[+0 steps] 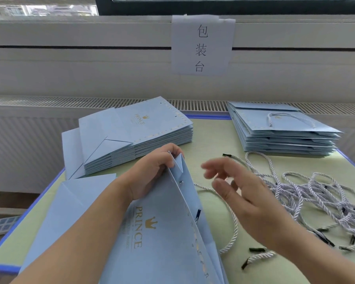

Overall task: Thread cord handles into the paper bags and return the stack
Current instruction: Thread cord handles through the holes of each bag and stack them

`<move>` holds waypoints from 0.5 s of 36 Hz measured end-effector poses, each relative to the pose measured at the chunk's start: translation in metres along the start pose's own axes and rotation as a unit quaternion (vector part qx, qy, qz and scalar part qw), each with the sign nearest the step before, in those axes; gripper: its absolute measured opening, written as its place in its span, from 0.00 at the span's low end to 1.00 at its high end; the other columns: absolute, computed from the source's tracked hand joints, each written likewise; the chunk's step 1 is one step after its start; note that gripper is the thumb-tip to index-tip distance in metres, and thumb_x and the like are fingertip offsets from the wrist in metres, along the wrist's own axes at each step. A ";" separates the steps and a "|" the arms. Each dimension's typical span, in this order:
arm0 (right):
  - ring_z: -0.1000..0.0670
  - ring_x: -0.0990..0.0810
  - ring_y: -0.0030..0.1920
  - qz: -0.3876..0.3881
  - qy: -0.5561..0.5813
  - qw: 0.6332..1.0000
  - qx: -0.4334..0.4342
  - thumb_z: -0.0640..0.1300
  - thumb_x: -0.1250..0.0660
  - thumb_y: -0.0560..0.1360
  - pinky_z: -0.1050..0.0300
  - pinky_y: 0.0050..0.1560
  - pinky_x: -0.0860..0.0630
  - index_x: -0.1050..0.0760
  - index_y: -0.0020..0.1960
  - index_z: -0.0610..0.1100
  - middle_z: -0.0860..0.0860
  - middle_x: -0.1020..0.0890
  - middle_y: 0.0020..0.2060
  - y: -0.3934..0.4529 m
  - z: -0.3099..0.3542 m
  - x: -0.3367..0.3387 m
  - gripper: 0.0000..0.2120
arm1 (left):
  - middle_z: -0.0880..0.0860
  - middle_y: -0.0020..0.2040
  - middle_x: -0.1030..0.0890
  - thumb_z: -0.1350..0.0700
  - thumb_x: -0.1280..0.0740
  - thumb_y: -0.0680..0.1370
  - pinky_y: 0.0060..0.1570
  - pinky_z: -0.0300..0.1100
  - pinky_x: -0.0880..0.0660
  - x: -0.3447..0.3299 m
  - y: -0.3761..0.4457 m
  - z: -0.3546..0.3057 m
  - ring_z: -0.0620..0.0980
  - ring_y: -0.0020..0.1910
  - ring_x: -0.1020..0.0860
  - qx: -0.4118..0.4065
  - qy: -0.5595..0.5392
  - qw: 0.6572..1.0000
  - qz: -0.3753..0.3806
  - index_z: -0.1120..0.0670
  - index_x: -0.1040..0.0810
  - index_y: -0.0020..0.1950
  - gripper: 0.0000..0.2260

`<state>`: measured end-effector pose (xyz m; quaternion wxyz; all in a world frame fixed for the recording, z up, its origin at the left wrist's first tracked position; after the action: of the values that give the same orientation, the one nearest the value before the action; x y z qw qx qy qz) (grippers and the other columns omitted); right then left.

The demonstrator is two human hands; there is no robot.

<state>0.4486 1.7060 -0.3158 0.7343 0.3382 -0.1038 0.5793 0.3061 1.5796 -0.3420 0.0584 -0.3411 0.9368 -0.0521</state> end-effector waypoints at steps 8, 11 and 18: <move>0.54 0.30 0.65 0.213 -0.045 0.967 -0.134 0.42 0.40 0.78 0.53 0.66 0.32 0.49 0.74 0.63 0.59 0.28 0.66 0.035 -0.018 -0.020 0.31 | 0.55 0.37 0.27 0.59 0.42 0.61 0.38 0.44 0.30 0.003 -0.001 0.001 0.52 0.35 0.28 -0.014 -0.018 1.000 0.010 0.59 0.29 0.46 0.14; 0.60 0.24 0.48 0.217 0.015 0.967 -0.135 0.42 0.35 0.77 0.66 0.48 0.28 0.42 0.71 0.63 0.56 0.20 0.52 0.038 -0.017 -0.025 0.30 | 0.56 0.37 0.27 0.59 0.41 0.62 0.40 0.46 0.31 0.003 -0.001 0.002 0.53 0.35 0.28 -0.018 -0.030 0.999 0.012 0.58 0.29 0.45 0.13; 0.49 0.23 0.39 0.188 0.384 0.875 -0.228 0.36 0.33 0.67 0.54 0.53 0.26 0.30 0.65 0.44 0.48 0.24 0.34 0.037 -0.026 0.012 0.26 | 0.56 0.38 0.29 0.59 0.42 0.62 0.34 0.42 0.29 0.004 0.001 0.002 0.52 0.35 0.29 -0.013 -0.018 1.000 0.011 0.58 0.31 0.50 0.17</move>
<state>0.4120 1.7348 -0.3149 0.6503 -0.1136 -0.0052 0.7511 0.3026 1.5781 -0.3445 0.0718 -0.3324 0.9398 -0.0334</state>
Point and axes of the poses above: each hand's wrist, its own y-axis towards the middle knuckle, its own x-axis out of the back of the hand, z = x × y, the point moved 3 cm from there along y, towards the middle knuckle
